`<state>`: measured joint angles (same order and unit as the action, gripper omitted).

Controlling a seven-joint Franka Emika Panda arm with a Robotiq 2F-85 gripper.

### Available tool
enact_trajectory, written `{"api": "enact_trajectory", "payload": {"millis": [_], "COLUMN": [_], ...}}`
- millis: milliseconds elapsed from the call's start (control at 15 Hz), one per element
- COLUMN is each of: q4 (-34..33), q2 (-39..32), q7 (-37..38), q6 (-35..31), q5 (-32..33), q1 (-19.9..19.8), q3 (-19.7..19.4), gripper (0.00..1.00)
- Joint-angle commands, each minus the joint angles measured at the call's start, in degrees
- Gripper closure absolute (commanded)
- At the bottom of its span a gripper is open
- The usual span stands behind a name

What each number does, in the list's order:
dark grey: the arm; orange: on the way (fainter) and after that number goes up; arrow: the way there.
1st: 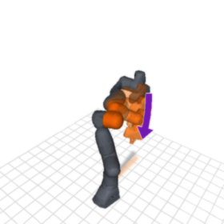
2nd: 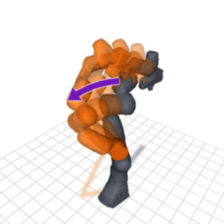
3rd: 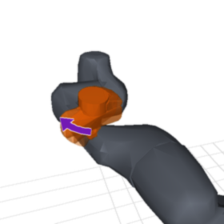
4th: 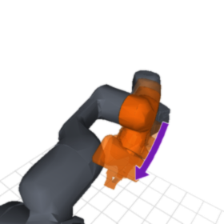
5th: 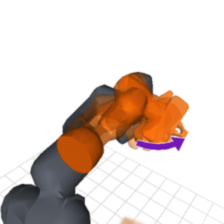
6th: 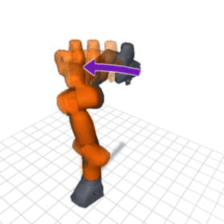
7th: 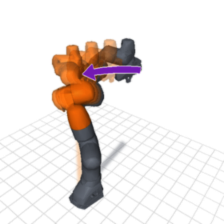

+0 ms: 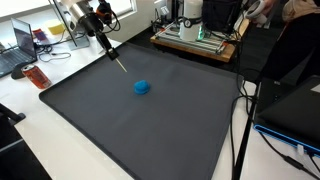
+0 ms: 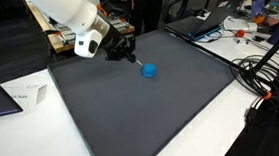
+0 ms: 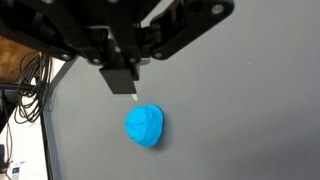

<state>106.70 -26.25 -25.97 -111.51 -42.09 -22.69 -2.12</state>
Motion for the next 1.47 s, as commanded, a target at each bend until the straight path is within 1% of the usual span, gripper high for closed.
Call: {"api": "enact_trajectory", "payload": {"millis": [0, 333, 467, 533, 667, 867, 933, 1067, 1267, 1400], "q4": [8.9, 17.2, 20.3, 15.1, 17.5, 18.4, 18.6, 21.1, 23.9, 26.3], "q2": [5.7, 11.0, 13.3, 8.9, 10.7, 11.7, 11.3, 11.8, 12.1, 13.0], "q7": [-4.7, -7.8, -7.3, -6.3, -6.2, -6.2, -5.2, -7.0, -6.1, -6.5], "q6": [-4.9, -13.6, -18.1, -14.2, -16.5, -16.9, -19.4, -23.5, -29.9, -34.0], "q5": [-3.5, -4.4, -3.0, -2.7, -2.6, -2.6, -1.9, -3.9, -3.2, -4.4], "q1": [1.1, 2.9, 4.5, 3.7, 4.7, 5.1, 5.9, 6.8, 9.1, 10.0], "q3": [-1.5, -2.5, -2.7, -3.0, -3.0, -3.2, -3.1, -2.2, -1.6, -0.7], "gripper": [0.97, 0.97, 0.97, 0.87, 0.87, 0.87, 0.97, 0.97, 0.97, 0.97]}}
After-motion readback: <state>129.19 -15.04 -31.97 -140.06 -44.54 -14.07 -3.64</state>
